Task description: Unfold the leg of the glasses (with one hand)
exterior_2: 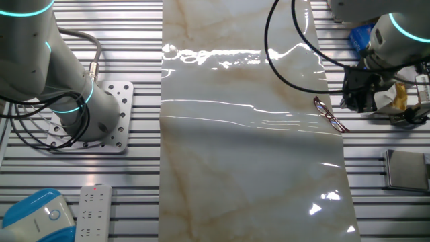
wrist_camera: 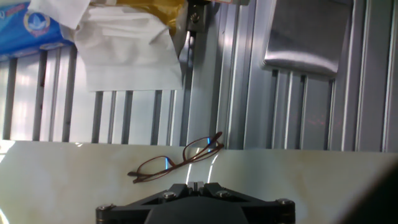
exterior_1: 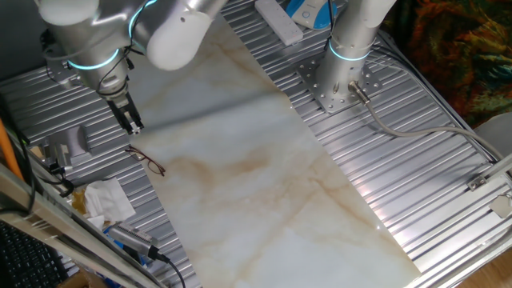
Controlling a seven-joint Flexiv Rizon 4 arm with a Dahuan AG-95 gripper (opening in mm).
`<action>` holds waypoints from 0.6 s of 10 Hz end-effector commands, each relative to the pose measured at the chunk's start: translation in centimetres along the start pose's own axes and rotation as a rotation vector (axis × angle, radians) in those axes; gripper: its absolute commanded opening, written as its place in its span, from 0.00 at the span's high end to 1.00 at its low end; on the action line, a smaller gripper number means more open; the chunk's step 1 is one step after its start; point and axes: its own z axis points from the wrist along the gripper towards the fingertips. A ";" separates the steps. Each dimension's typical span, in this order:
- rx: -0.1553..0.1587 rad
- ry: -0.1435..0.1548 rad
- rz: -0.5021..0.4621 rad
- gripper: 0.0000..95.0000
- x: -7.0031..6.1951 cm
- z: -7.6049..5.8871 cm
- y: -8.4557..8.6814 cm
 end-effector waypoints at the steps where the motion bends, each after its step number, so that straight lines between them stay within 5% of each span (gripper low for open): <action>1: -0.037 0.014 0.013 1.00 -0.2 0.0 0.0; 6: -0.056 0.013 0.014 1.00 -0.2 -0.1 0.0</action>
